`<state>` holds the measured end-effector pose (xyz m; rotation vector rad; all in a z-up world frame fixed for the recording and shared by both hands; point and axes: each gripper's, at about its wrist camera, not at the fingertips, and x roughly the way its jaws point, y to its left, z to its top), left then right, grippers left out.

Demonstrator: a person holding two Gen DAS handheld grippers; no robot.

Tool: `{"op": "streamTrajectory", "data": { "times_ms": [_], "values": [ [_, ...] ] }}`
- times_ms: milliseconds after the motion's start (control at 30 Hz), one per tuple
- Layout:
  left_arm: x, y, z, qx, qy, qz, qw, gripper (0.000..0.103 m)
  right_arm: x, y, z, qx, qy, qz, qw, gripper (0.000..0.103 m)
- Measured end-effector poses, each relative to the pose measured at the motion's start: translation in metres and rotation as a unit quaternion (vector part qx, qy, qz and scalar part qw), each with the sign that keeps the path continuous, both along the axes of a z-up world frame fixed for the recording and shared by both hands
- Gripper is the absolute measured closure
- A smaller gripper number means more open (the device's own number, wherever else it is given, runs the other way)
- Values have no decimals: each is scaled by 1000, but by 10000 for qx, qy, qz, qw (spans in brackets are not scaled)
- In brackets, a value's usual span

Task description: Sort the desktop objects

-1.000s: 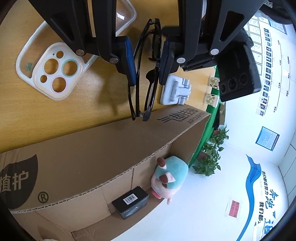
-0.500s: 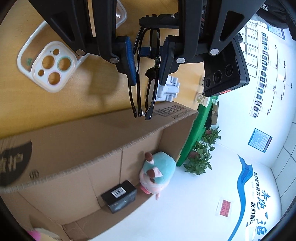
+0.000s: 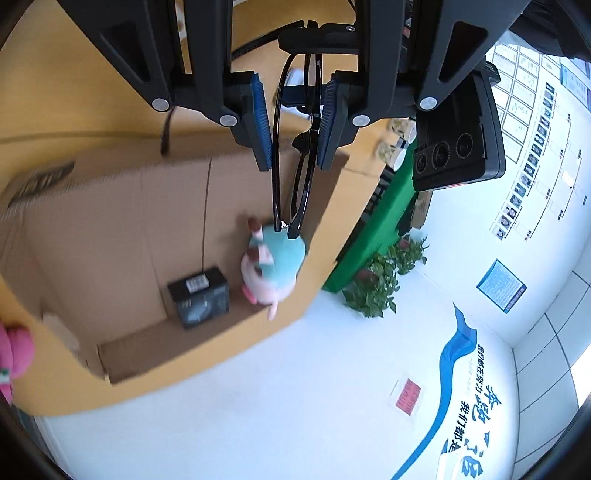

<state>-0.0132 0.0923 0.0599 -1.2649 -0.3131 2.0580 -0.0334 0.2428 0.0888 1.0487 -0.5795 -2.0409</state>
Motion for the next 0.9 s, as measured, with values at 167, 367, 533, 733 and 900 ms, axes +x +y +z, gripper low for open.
{"op": "streamTrajectory", "data": {
  "times_ms": [167, 367, 533, 733, 900],
  "values": [
    [-58, -1, 12, 62, 56, 111, 9999, 46, -49, 9, 25, 108, 225, 2, 9997, 79],
    [-140, 9, 16, 485, -369, 202, 9979, 46, -137, 33, 24, 9, -124, -247, 9996, 75],
    [-130, 18, 15, 391, -411, 14, 9984, 47, -143, 46, 17, -286, -254, -370, 9986, 74],
    [-90, 20, 26, 377, -314, -37, 9988, 47, -100, 50, 9, -788, -489, -359, 9950, 77],
    [-57, 9, 64, 323, 492, 150, 9982, 47, -64, 35, 50, -857, 59, -164, 9962, 78]
  ]
}}
